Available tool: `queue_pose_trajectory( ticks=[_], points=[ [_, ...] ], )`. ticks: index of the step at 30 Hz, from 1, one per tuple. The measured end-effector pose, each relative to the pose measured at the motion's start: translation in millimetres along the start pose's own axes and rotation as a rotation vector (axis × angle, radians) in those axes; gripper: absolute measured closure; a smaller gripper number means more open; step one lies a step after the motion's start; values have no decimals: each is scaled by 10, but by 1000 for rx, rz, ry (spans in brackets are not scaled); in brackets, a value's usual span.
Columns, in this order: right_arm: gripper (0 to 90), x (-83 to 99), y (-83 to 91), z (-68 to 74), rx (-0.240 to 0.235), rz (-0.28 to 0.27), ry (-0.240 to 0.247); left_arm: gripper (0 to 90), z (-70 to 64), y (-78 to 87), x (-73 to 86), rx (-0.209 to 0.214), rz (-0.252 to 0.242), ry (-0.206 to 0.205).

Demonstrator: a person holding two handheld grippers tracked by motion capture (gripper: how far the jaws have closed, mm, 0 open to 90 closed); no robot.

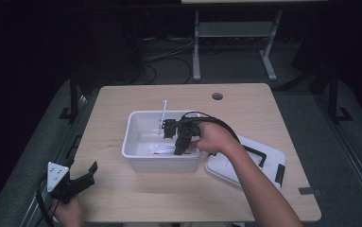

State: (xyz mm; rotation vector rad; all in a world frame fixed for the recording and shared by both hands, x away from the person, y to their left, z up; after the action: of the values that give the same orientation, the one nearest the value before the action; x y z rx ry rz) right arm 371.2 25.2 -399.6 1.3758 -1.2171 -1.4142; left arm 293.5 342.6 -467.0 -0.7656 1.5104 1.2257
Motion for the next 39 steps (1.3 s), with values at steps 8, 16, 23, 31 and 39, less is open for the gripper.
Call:
queue_pose_trajectory(
  ticks=[8,16,23,31,39],
  points=[
    [700,13,-85,-40,-5,4,-13,138,-2,-3,-1,-1,-3,1],
    [700,36,-180,-80,-13,10,-29,138,0,-1,0,-1,-2,0],
    [700,57,-262,-117,-24,17,-45,138,0,1,1,-3,-1,0],
    [696,49,-327,-133,-26,23,-46,138,11,8,-1,-4,-3,1],
    [624,22,-393,-121,-23,37,-54,138,11,9,-1,-3,-3,1]
  ],
)
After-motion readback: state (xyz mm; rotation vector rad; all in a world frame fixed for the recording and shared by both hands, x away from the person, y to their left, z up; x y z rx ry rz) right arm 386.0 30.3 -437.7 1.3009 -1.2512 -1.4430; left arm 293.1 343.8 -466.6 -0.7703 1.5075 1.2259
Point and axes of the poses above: each handheld gripper's, and its own axes: y roughly backward along the jaws, x roughly out of its underside, z roughly to its left, the point moved 7 cm from there along -y, roughly forward along the jaws, and after that the axes turned 6 degrees about x, right-handed, at the moved point
